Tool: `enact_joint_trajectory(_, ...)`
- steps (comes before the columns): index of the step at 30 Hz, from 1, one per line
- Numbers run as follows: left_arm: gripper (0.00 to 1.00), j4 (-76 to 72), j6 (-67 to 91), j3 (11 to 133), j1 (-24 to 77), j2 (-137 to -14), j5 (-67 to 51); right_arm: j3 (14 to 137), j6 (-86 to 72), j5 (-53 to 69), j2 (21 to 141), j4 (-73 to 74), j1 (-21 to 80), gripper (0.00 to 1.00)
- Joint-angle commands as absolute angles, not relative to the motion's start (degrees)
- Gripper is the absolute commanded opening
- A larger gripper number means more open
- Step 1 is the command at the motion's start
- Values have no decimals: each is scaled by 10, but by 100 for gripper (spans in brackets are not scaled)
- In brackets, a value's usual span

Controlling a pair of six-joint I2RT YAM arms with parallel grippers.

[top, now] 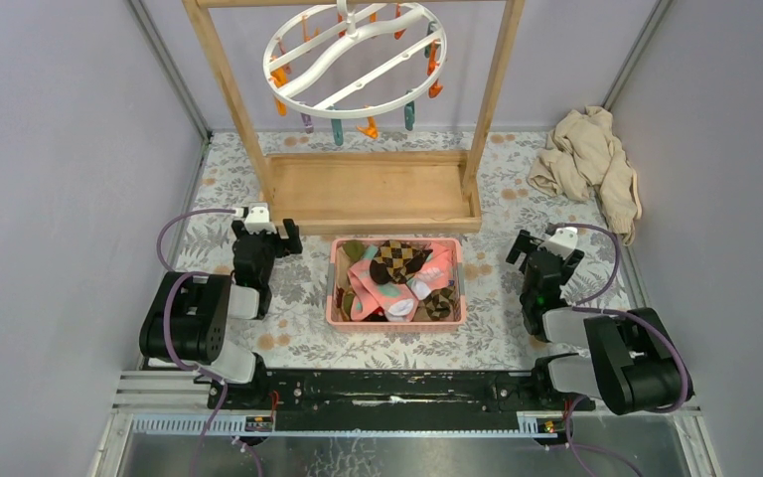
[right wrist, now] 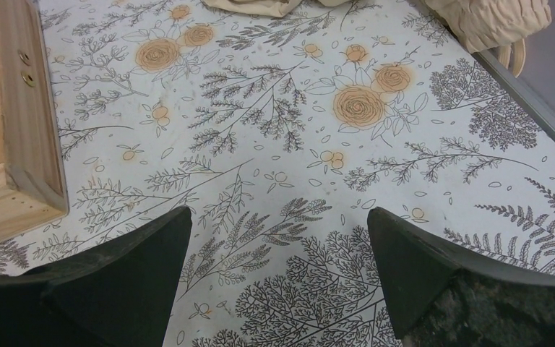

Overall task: Remove the socks clipped to the hanger
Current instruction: Reset both arms

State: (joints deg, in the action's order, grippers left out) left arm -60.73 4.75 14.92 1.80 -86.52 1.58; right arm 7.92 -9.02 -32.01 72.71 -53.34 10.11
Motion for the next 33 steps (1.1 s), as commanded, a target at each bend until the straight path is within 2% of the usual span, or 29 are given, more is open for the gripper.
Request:
enact_joint_trajectory(1,99,-676,38,145,12,-869,9,97,-80,-346,728,-594,99,100)
enact_joint_trajectory(5,98,-676,38,145,12,-869,9,97,-52,-330,738,-616,99,100)
enact_joint_trajectory(14,98,-676,38,145,12,-869,9,60,-7,-356,856,-847,99,100)
enact_joint_trajectory(19,98,-676,38,145,13,-869,9,70,-4,-318,851,-806,99,100)
enact_joint_trajectory(24,98,-676,38,145,12,-869,9,12,22,-287,898,-973,99,100)
enact_joint_trajectory(33,98,-675,38,146,12,-870,10,97,16,-240,896,-793,86,100)
